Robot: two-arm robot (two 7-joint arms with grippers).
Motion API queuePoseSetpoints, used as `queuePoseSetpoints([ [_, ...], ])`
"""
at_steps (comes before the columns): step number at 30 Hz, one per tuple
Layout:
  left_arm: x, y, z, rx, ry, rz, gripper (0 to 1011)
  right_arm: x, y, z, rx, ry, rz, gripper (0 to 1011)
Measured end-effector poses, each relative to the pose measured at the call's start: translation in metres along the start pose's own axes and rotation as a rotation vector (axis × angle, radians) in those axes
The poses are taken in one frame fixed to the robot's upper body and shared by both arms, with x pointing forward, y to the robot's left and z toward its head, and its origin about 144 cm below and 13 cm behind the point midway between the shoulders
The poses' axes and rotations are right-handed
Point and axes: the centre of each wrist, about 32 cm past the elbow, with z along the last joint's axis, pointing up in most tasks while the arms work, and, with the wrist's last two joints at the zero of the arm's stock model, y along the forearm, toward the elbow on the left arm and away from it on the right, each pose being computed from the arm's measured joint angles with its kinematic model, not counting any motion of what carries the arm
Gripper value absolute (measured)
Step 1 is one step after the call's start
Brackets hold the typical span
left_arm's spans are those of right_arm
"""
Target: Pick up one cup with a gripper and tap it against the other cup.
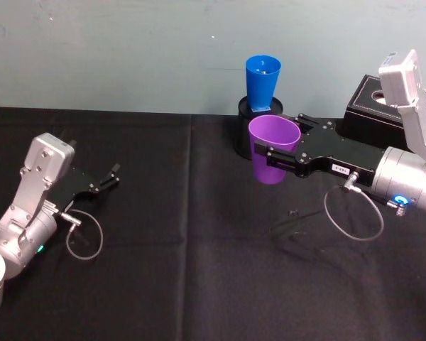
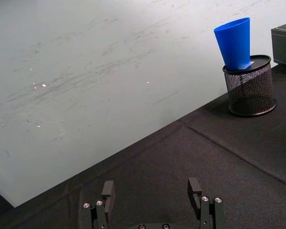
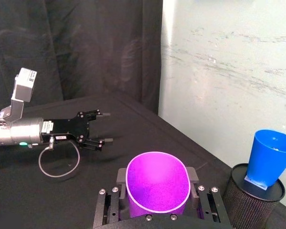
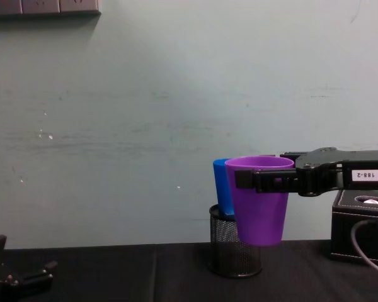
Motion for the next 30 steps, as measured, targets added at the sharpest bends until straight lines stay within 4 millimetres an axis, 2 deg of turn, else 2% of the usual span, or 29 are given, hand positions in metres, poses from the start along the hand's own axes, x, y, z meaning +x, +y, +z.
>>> queuePoseSetpoints([
  [8, 0.000, 0.000, 0.000, 0.000, 0.000, 0.000, 1005, 0.000, 0.000, 0.000, 0.000, 0.001, 0.001, 733],
  [14, 0.000, 0.000, 0.000, 0.000, 0.000, 0.000, 1005, 0.008, 0.005, -0.004, 0.010, 0.024, -0.013, 733],
  [30, 0.000, 0.000, 0.000, 0.000, 0.000, 0.000, 1004, 0.049, 0.049, -0.002, 0.022, 0.016, -0.057, 733],
])
